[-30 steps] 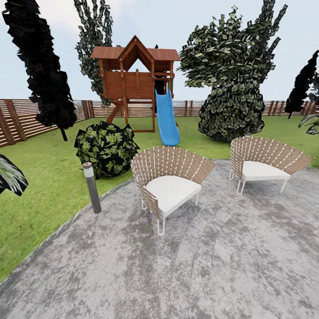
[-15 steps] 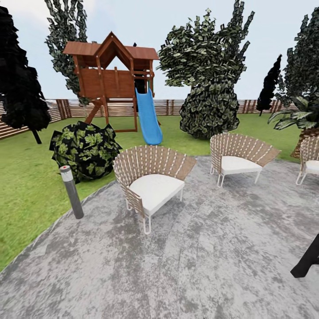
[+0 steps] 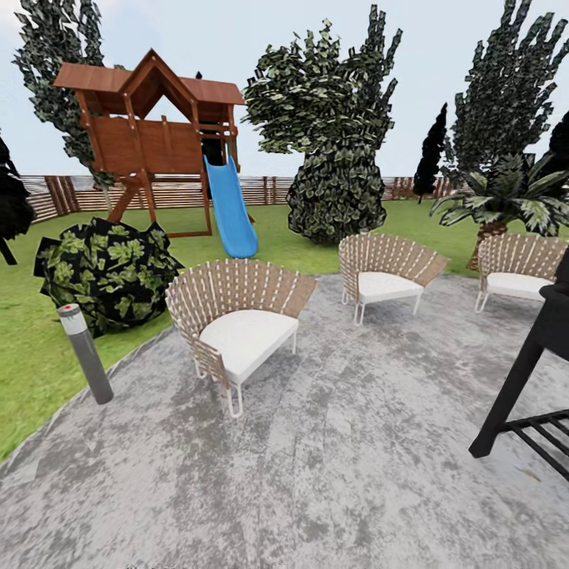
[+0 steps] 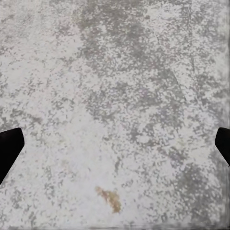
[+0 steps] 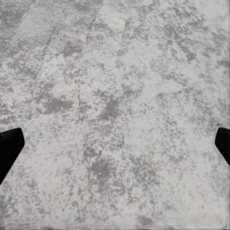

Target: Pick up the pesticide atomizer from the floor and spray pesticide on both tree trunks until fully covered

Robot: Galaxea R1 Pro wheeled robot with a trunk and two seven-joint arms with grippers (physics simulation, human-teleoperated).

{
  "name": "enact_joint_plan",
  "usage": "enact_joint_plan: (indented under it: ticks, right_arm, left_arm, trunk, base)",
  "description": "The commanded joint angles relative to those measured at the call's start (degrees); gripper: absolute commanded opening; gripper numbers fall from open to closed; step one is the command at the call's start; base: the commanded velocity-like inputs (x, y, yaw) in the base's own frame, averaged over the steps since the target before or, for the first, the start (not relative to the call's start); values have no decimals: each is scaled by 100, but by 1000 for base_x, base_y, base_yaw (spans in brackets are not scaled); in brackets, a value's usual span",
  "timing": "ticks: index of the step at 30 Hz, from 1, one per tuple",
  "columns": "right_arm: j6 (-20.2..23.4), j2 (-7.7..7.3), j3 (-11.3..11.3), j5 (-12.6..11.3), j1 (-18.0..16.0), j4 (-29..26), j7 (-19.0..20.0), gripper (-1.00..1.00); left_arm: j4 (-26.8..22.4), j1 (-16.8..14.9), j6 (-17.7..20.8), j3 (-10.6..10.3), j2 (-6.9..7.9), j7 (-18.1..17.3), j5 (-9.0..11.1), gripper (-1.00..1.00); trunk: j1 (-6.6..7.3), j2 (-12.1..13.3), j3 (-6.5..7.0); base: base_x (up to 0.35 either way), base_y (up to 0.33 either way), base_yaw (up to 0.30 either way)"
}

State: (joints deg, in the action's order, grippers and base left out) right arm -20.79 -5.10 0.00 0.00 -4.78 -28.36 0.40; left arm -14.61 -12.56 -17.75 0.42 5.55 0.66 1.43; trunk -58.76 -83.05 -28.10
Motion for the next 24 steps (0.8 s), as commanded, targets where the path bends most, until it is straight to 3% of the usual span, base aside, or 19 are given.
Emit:
enact_joint_plan:
  ticks: [1, 9, 24]
  right_arm:
    - [-18, 0, 0, 0, -5, 6, 4, 100]
    - [-19, 0, 0, 0, -5, 6, 4, 100]
    - [-19, 0, 1, 0, -5, 6, 4, 100]
  left_arm:
    - [2, -1, -18, 2, -1, 5, 15, 100]
    - [2, -1, -18, 2, -2, 5, 15, 100]
    - [2, -1, -18, 2, -2, 5, 15, 100]
  trunk:
    - [4, -3, -6]
    - [4, -3, -6]
    - [4, -3, -6]
  base:
    - [-301, 0, -279]
    - [-321, 72, -279]
    - [-288, 222, -280]
